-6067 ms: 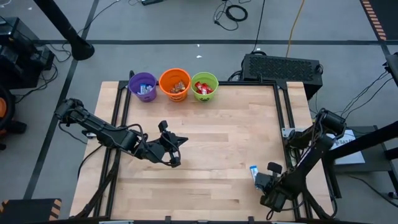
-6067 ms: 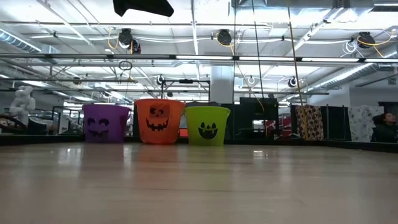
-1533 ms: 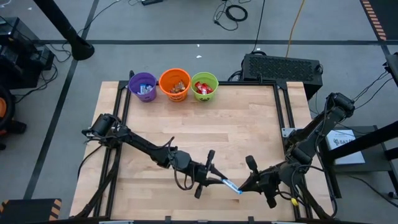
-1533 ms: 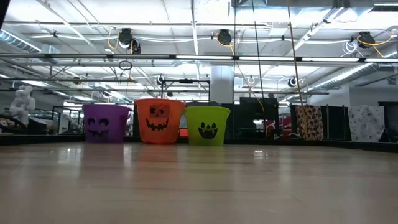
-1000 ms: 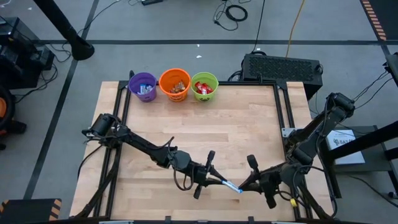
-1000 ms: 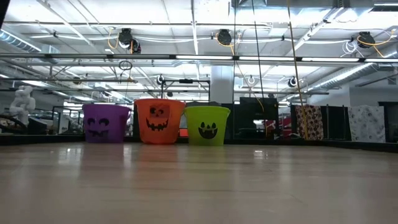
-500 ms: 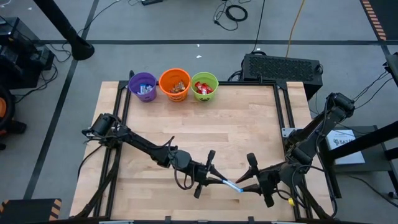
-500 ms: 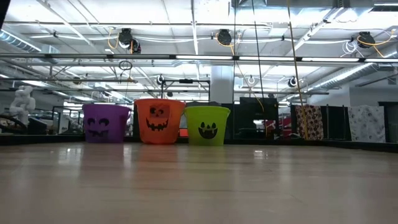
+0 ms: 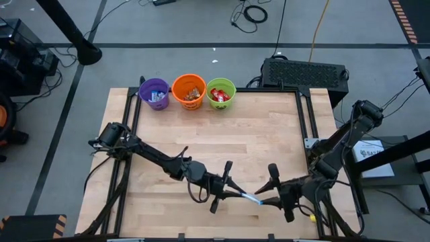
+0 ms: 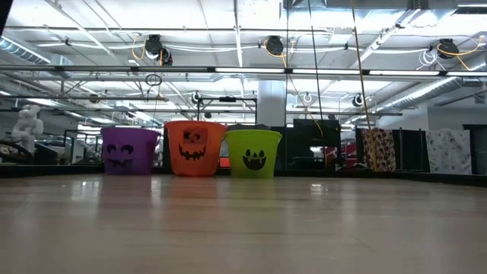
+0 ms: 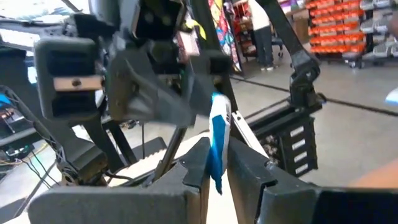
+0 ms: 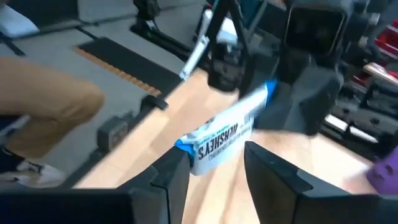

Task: Sort candy by brand, put in halloween buckets
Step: Put the white chocolate bar into the violet bucket

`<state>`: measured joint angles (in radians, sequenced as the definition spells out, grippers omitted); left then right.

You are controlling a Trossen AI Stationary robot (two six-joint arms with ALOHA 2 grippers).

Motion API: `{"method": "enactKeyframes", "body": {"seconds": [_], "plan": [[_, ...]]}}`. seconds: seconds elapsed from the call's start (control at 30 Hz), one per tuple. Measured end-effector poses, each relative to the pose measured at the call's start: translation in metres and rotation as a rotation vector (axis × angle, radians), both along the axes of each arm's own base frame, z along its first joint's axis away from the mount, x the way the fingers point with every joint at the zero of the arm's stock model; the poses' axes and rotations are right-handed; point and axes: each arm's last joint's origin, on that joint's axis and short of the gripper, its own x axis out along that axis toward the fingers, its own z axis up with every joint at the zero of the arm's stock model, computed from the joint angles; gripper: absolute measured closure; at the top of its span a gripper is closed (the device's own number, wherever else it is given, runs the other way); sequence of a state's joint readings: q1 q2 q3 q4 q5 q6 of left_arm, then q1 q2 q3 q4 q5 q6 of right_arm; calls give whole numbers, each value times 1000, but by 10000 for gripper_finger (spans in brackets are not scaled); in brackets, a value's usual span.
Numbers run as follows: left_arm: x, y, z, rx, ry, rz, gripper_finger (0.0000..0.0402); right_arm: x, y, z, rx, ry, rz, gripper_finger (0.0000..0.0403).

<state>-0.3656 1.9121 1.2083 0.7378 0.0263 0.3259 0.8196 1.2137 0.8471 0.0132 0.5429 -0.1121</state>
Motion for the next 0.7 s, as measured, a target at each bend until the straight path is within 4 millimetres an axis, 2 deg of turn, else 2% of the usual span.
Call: {"method": "enactKeyframes", "body": {"seconds": [0.13,0.43,0.7], "plan": [[0,0,2,-46,1,-1,350,-3,-3,-3,-20,30,-43,244],[3,7,-2,-72,53,16,350,-12,-11,3,17,41,-107,173],[2,9,2,-92,71,19,350,-24,-22,4,120,128,-164,140]]}}
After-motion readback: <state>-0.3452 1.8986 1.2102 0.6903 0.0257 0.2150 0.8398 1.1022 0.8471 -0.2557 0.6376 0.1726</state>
